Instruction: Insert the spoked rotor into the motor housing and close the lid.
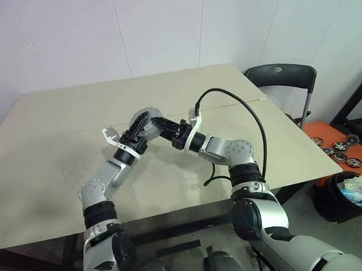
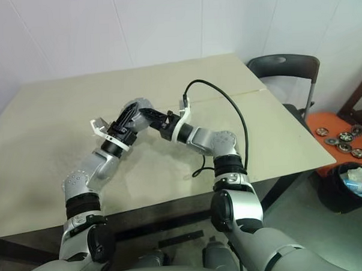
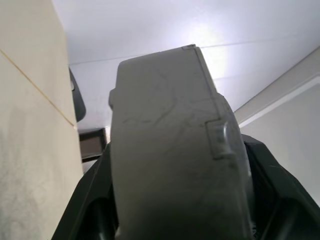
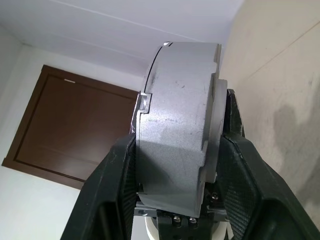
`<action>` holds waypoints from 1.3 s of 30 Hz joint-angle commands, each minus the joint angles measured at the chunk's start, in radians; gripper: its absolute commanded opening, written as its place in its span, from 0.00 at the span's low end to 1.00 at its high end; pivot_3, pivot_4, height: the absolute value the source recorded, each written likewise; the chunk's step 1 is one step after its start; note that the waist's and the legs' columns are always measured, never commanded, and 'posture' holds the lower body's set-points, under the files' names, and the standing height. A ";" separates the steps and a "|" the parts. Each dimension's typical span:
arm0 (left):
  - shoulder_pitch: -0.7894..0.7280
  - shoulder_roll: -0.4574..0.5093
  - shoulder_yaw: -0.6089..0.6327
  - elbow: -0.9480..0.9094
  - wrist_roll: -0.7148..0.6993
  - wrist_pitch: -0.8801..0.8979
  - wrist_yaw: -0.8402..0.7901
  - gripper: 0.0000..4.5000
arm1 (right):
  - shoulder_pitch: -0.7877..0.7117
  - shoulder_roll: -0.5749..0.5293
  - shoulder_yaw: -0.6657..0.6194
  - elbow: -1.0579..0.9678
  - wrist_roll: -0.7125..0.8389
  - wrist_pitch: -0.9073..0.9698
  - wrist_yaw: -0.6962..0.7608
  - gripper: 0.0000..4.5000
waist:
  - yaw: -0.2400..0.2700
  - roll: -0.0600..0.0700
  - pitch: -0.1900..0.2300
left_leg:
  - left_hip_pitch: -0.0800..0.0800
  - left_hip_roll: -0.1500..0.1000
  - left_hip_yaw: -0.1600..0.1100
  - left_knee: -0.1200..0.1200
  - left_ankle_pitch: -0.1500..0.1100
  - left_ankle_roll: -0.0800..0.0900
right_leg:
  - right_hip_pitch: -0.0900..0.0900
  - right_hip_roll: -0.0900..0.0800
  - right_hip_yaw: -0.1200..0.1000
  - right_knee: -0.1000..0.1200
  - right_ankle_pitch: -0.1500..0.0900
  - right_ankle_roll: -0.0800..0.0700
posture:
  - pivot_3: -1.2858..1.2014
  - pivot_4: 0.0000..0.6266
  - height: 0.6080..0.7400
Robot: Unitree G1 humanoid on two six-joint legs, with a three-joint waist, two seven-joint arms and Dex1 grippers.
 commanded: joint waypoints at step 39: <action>-0.038 -0.020 0.021 -0.013 -0.101 -0.158 -0.070 0.48 | -0.022 0.045 0.056 -0.015 0.019 -0.092 0.023 1.00 | 0.000 0.000 0.000 | 0.000 0.000 0.000 0.000 0.000 0.000 | 0.000 0.001 0.000 0.000 0.000 0.000 | 0.52 0.00 1.00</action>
